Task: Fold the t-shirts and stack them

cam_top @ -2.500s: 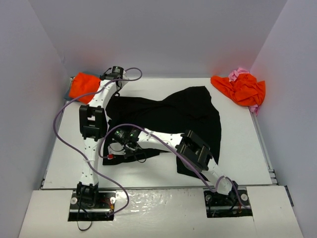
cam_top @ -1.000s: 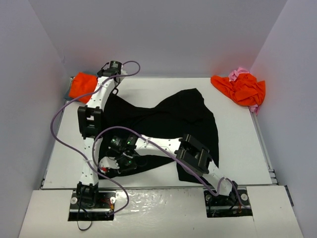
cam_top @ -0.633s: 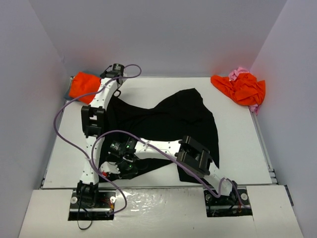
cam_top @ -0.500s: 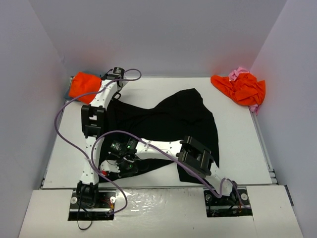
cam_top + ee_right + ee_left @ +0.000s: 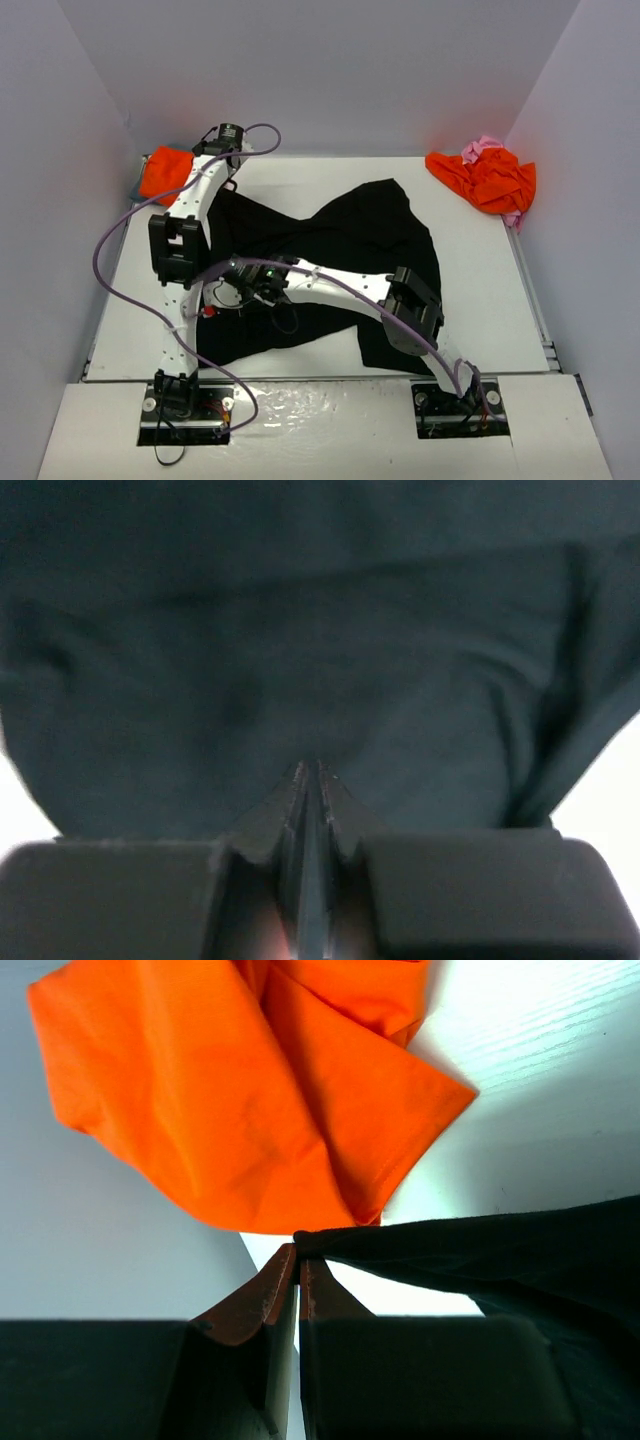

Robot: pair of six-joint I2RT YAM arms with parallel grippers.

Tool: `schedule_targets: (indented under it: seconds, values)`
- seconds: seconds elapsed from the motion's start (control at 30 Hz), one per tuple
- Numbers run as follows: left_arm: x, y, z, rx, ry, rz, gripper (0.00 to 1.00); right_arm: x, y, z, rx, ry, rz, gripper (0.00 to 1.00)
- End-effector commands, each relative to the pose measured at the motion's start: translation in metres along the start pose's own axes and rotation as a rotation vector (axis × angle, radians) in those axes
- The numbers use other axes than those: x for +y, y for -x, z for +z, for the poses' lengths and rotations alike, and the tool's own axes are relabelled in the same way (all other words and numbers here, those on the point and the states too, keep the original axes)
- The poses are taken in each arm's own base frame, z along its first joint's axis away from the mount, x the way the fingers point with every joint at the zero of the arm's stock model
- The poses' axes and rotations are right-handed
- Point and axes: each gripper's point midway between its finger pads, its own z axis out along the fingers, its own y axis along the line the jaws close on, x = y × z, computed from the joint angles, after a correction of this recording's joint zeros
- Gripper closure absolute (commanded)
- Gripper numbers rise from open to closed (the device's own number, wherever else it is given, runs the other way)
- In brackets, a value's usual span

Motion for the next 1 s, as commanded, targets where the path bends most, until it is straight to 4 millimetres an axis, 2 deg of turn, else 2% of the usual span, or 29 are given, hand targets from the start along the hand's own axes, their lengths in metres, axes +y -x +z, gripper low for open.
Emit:
schedule_targets:
  seconds: [0.0,0.03,0.07,0.1,0.13,0.2,0.23,0.33,0.4,0.43,0.6,0.67,0.7,0.73,0.83,0.9,0.97]
  values:
    - [0.043,0.011,-0.052,-0.094,0.088,-0.060,1.00,-0.122,-0.021,-0.107,-0.073,-0.405,0.303,0.95]
    - [0.044,0.010,-0.053,-0.094,0.089,-0.062,1.00,-0.122,-0.024,-0.106,-0.061,-0.415,0.306,0.95]
    - [0.044,0.009,-0.055,-0.093,0.090,-0.063,1.00,-0.129,-0.038,-0.110,-0.025,-0.467,0.318,0.94]
    - [0.046,0.009,-0.058,-0.097,0.094,-0.067,1.00,-0.136,-0.056,-0.112,0.016,-0.524,0.338,0.92]
    - [0.048,0.009,-0.062,-0.110,0.099,-0.073,1.00,-0.143,-0.074,-0.105,0.033,-0.524,0.369,0.90]
    - [0.052,0.009,-0.072,-0.136,0.108,-0.079,1.00,-0.161,-0.127,-0.098,0.062,-0.515,0.472,0.90]
    - [0.052,0.008,-0.074,-0.138,0.106,-0.078,1.00,-0.166,-0.147,-0.090,0.085,-0.505,0.519,0.90]
    - [0.045,0.003,-0.084,-0.136,0.096,-0.063,1.00,-0.174,-0.206,-0.078,0.161,-0.487,0.615,0.91]
    - [0.042,0.001,-0.093,-0.150,0.086,-0.058,1.00,-0.171,-0.229,-0.070,0.207,-0.476,0.641,0.91]
    - [0.036,-0.002,-0.092,-0.144,0.071,-0.046,1.00,-0.172,-0.237,-0.068,0.213,-0.472,0.657,0.91]
    - [0.014,-0.019,-0.124,-0.162,0.016,-0.003,1.00,-0.180,-0.284,-0.062,0.269,-0.480,0.738,0.91]
    - [-0.005,-0.027,-0.130,-0.156,-0.001,0.044,1.00,-0.182,-0.305,-0.060,0.299,-0.490,0.780,0.92]
    - [-0.008,-0.030,-0.142,-0.171,-0.012,0.051,1.00,-0.184,-0.310,-0.060,0.300,-0.494,0.795,0.92]
    - [-0.023,-0.036,-0.144,-0.163,-0.039,0.076,1.00,-0.185,-0.309,-0.061,0.282,-0.486,0.802,0.92]
    - [-0.044,-0.051,-0.158,-0.157,-0.100,0.099,1.00,-0.183,-0.310,-0.065,0.264,-0.482,0.819,0.92]
    - [-0.064,-0.067,-0.163,-0.150,-0.159,0.113,1.00,-0.182,-0.309,-0.070,0.252,-0.486,0.824,0.91]
    - [-0.080,-0.092,-0.167,-0.127,-0.205,0.137,1.00,-0.181,-0.311,-0.076,0.253,-0.495,0.829,0.91]
